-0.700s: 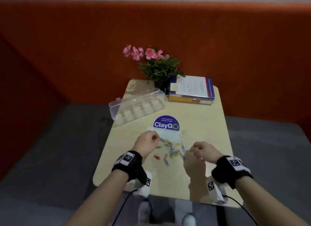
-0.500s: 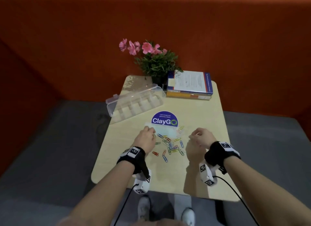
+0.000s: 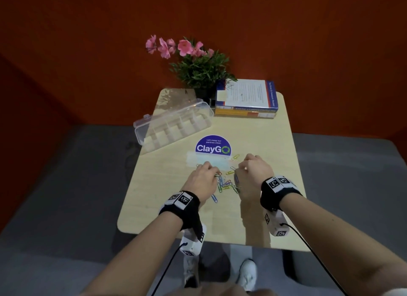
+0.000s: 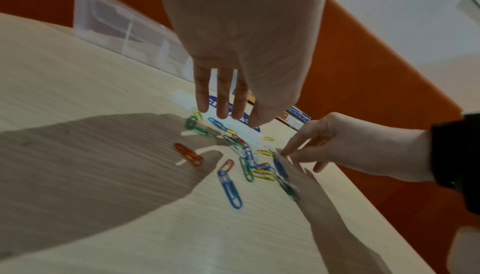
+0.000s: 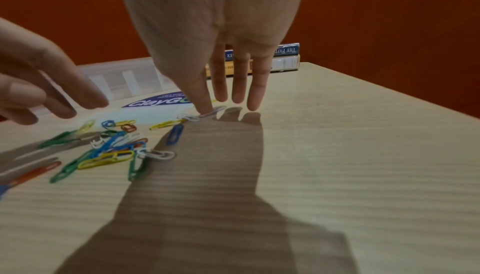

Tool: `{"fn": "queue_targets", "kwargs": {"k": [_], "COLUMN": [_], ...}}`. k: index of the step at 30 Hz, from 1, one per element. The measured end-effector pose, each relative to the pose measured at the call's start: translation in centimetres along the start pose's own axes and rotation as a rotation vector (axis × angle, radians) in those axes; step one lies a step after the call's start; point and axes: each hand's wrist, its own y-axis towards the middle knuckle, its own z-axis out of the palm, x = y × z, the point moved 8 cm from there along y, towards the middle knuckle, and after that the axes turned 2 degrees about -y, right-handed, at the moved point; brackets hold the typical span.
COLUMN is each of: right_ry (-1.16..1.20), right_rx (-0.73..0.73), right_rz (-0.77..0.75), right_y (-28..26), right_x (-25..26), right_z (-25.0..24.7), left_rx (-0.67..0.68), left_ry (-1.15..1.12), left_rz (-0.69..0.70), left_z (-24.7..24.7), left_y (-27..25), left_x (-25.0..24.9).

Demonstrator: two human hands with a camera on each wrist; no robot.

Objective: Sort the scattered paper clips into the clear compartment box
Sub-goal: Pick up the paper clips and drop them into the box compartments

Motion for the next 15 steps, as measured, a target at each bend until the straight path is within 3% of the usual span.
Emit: {"fn": "queue_targets", "kwargs": {"k": [6,15], "right_ry": [0.308,-0.019], "right_rx": [-0.188,-0.109], "right_rz": [0.143,0.019], "right_y": [-1.0,-0.7], "right_x": [-2.8,-1.1], "right_z": [-1.1,-0.2], "left_rx": [-0.011,0.038], "left_ry": [-0.020,0.073], "left_rz": [-0.046,-0.008], "left_z": [0.1,1.2], "left_y": [0.6,5.2], "left_x": [-1.0,-4.1]}}
